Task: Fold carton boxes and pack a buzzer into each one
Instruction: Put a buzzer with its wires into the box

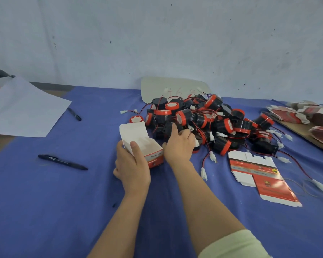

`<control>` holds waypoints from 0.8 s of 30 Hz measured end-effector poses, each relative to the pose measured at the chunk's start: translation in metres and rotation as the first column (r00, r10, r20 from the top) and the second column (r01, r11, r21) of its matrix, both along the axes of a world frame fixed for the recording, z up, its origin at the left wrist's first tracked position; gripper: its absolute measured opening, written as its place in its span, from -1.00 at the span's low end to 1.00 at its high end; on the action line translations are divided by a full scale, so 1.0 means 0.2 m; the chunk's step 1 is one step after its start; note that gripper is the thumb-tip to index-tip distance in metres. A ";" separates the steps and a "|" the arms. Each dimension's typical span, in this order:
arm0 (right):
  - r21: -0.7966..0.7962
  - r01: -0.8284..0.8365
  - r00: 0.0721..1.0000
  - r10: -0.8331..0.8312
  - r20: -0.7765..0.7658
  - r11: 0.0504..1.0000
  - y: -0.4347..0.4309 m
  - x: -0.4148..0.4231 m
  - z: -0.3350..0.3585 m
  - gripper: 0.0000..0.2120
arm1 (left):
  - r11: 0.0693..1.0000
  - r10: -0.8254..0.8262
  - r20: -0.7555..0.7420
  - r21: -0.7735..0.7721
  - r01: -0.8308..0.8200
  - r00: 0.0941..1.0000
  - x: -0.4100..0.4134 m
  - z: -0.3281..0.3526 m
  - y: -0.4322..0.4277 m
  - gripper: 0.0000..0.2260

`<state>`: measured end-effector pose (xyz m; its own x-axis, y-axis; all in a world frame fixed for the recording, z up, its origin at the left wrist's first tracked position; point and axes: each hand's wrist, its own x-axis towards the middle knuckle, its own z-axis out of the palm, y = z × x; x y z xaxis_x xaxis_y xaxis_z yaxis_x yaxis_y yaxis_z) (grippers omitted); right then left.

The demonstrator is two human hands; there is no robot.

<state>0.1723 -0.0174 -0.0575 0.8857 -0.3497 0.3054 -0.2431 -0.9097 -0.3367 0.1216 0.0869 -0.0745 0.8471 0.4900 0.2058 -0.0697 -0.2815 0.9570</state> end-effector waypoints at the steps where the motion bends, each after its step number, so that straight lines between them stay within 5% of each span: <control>1: 0.018 0.013 0.999 -0.014 0.047 1.000 0.00 0.01 0.01 -0.42 | 1.000 0.002 0.004 0.000 -0.002 1.000 0.00 0.00 0.00 -0.66; 6: 0.035 -0.169 0.984 0.166 0.063 0.985 -0.02 0.05 0.05 -0.39 | 1.000 -0.005 -0.006 0.014 0.005 1.000 0.00 0.00 0.00 -0.66; 16: -0.028 -0.102 0.994 0.101 -0.030 0.994 -0.05 0.02 0.04 -0.57 | 0.997 -0.071 0.016 0.024 0.070 0.997 -0.01 0.00 0.01 -0.68; 20: 0.168 -0.072 0.990 0.091 -0.108 0.983 -0.06 -0.01 0.10 -0.40 | 0.995 -0.095 0.006 -0.022 0.095 0.995 0.00 -0.01 0.02 -0.69; 24: 0.474 -0.137 0.973 0.207 -0.098 0.870 -0.17 -0.13 0.20 -0.67 | 0.993 -0.119 0.020 -0.015 0.120 0.993 0.00 -0.01 0.02 -0.73</control>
